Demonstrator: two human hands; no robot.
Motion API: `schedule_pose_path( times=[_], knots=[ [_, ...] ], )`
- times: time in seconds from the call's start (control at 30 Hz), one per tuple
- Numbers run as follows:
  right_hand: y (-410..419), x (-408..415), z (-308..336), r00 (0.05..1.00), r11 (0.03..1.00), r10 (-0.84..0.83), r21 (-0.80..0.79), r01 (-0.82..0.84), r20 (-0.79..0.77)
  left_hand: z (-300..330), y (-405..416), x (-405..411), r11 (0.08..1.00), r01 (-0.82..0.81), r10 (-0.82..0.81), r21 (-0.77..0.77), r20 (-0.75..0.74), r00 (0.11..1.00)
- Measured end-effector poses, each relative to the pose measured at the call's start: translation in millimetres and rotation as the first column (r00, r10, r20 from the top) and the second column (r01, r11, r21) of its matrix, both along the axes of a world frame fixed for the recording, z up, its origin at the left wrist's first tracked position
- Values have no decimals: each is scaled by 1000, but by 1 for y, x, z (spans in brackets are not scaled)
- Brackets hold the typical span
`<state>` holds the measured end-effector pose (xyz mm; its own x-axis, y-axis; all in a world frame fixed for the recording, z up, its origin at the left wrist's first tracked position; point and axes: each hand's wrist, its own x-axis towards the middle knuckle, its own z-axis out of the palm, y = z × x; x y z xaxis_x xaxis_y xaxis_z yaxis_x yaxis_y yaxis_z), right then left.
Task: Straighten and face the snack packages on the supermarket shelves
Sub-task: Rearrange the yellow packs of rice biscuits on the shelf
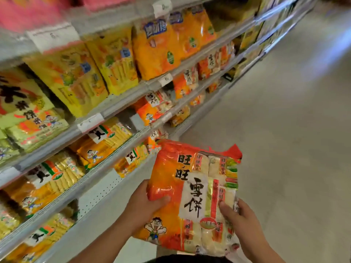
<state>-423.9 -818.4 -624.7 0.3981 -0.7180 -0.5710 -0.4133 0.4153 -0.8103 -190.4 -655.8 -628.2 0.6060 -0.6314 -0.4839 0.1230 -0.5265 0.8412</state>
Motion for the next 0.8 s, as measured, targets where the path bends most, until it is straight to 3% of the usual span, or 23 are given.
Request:
schedule_pose_path(
  times=[0.17,0.43,0.8],
  knots=[
    [-88,-40,-9,998,999,-35,15,36,-55,2,-96,-41,999,48,-48,7,12,999],
    [-233,-89,-18,992,999,-24,22,27,-122,-6,-235,-90,1000,24,-23,11,-88,996],
    [-395,5,-38,979,990,142,43,-137,-143,-42,-365,-33,990,-63,74,130,-83,994]
  ],
)
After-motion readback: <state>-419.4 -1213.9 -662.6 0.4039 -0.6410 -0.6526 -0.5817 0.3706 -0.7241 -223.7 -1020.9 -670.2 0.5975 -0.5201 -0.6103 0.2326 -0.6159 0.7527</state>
